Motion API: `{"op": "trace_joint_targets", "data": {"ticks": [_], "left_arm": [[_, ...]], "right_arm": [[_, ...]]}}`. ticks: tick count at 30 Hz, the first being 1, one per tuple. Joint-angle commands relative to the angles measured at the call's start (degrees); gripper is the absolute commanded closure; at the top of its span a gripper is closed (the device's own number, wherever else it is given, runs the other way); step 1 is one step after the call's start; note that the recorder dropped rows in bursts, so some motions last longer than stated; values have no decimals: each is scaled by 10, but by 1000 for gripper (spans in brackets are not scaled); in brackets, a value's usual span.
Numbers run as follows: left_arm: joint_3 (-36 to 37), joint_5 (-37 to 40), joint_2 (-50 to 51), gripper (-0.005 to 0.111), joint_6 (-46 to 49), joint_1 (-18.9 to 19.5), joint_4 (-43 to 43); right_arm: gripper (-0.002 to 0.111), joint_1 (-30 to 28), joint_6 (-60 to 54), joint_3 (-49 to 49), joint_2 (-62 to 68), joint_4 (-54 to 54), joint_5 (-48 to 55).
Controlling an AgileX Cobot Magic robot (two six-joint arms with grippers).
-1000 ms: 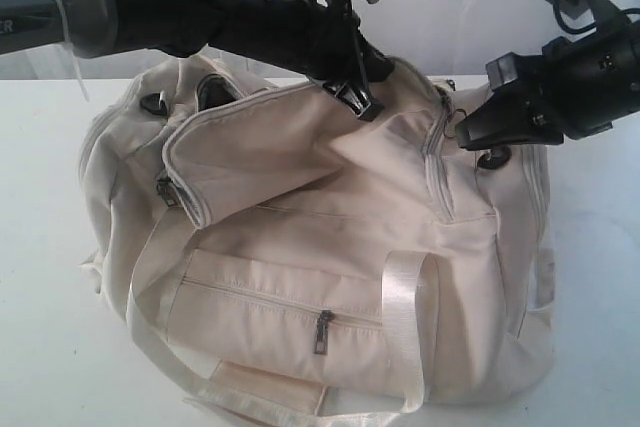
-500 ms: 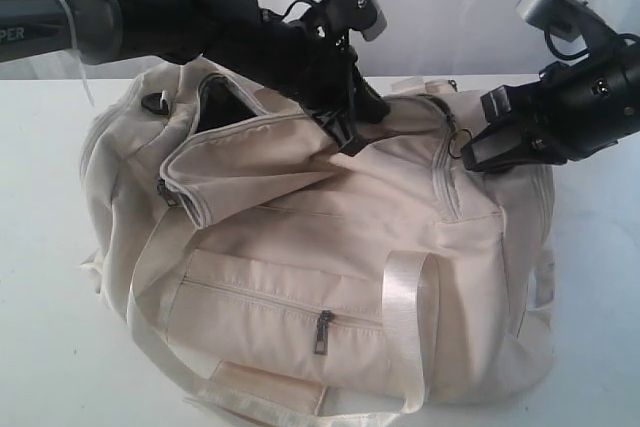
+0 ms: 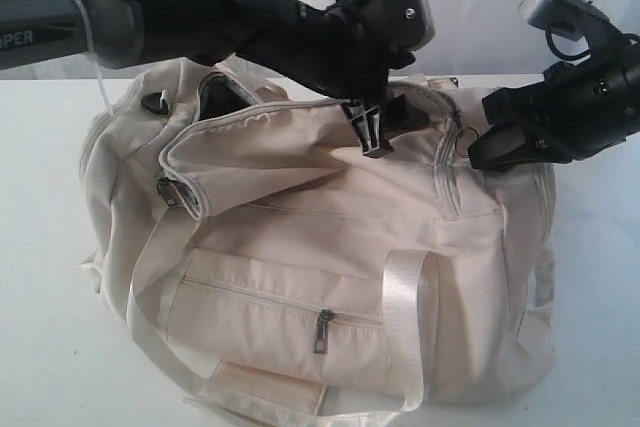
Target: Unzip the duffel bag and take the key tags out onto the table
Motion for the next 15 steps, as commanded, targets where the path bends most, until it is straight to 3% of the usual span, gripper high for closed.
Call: {"op": "trace_joint_targets", "data": {"ticks": [1, 15], "left_arm": [[-2, -35, -8, 36, 24, -24, 32], [-2, -82, 33, 37, 65, -29, 40]], "right_arm": [[108, 3, 7, 6, -5, -3, 4], [108, 3, 12, 6, -5, -3, 8]]}}
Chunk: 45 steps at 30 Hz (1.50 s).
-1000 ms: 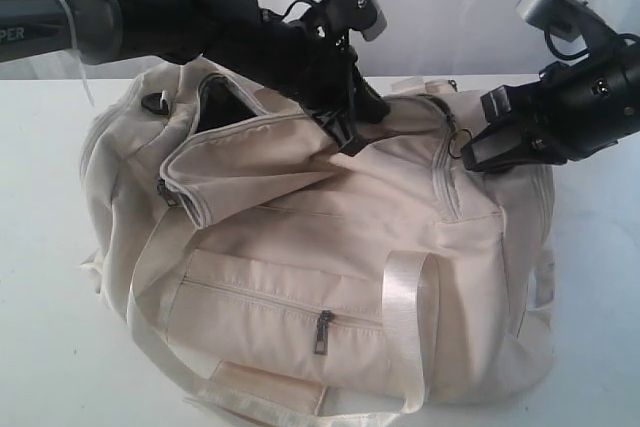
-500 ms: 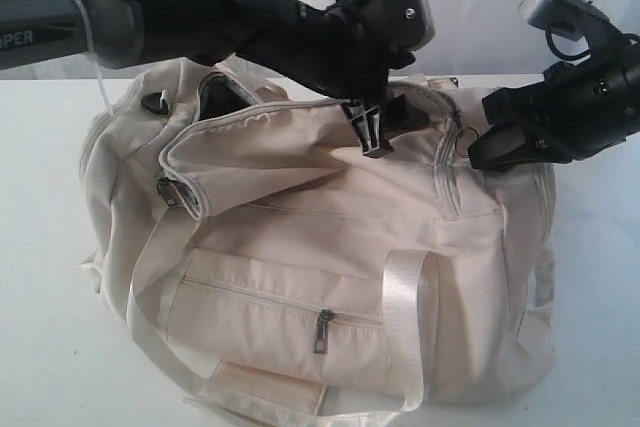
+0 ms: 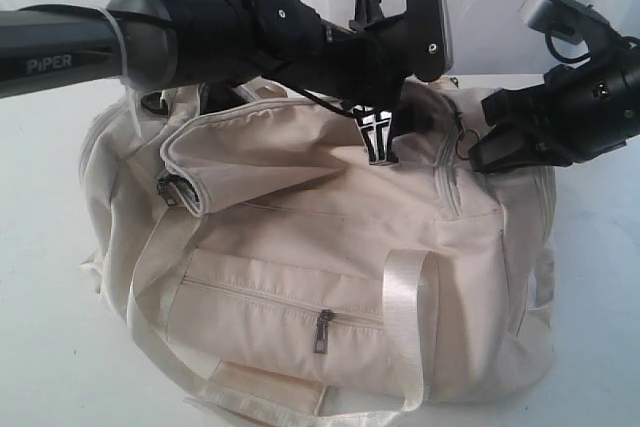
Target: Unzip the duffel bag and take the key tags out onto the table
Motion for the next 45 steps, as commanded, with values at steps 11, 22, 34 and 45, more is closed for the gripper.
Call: {"op": "trace_joint_targets", "data": {"ticks": [11, 22, 34, 45], "left_arm": [[-2, -28, 32, 51, 27, -22, -8], [-2, -45, 30, 107, -37, -20, -8], [-1, 67, -11, 107, -105, 14, -8], [-1, 91, -31, 107, -131, 26, -4]], "right_arm": [[108, 3, 2, 5, -5, -1, 14], [108, 3, 7, 5, -5, -4, 33], [108, 3, 5, 5, -5, -4, 50], [108, 3, -23, 5, -5, 10, -43]]}}
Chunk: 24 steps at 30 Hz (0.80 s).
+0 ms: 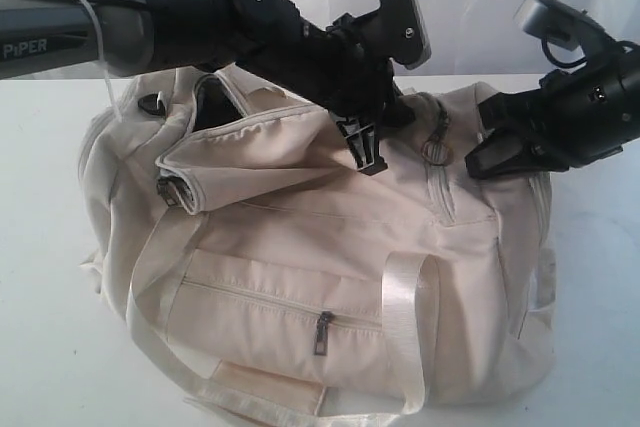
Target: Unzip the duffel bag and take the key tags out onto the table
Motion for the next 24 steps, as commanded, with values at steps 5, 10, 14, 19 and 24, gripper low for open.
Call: {"op": "trace_joint_targets", "data": {"ticks": [5, 10, 14, 19, 24], "left_arm": [[-2, -39, -25, 107, -38, 1, -6], [-2, -16, -39, 107, -71, 1, -6], [-2, 6, -51, 107, -84, 6, -6], [-2, 34, -59, 107, -115, 23, -6], [-2, 48, -59, 107, -125, 29, -14]], "right_arm": [[102, 0, -118, 2, -3, 62, -63], [77, 0, -156, 2, 15, 82, -70], [64, 0, -157, 2, 40, 82, -70], [64, 0, -188, 2, 59, 82, -77], [64, 0, -192, 2, 63, 99, -109]]}}
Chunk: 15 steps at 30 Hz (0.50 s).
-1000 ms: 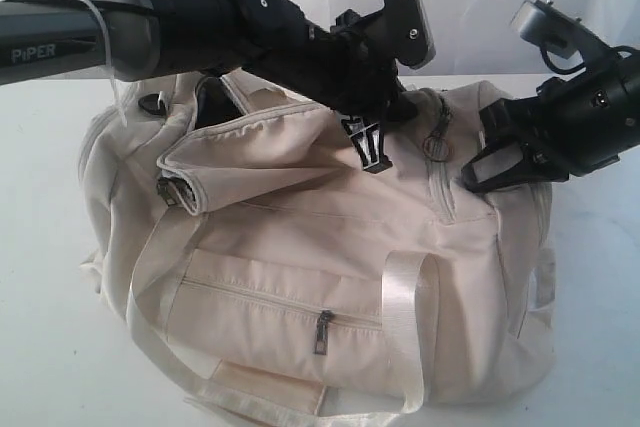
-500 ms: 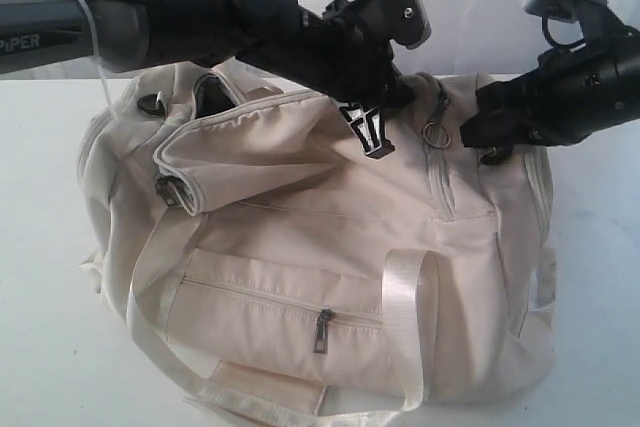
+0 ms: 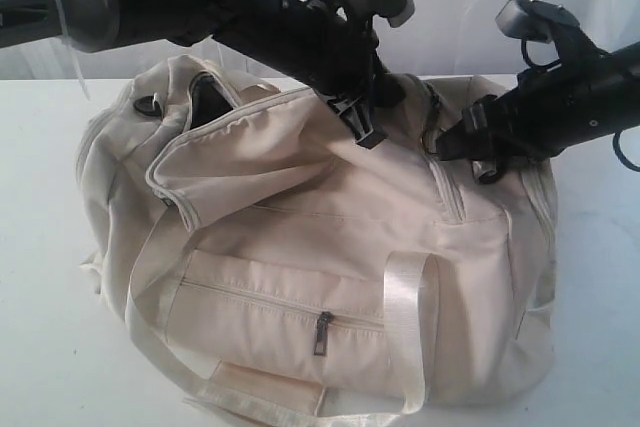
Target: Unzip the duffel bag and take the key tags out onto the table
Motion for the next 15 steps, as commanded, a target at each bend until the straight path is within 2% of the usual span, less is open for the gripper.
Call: {"op": "trace_joint_targets", "data": {"ticks": [1, 5, 15], "left_arm": [[-2, 17, -27, 107, -15, 9, -20], [-2, 18, -26, 107, -15, 9, -20], [-2, 37, -26, 107, -15, 9, -35]], "right_arm": [[64, -1, -11, 2, 7, 22, -28], [64, 1, -43, 2, 8, 84, 31], [63, 23, -37, 2, 31, 93, -26]]}}
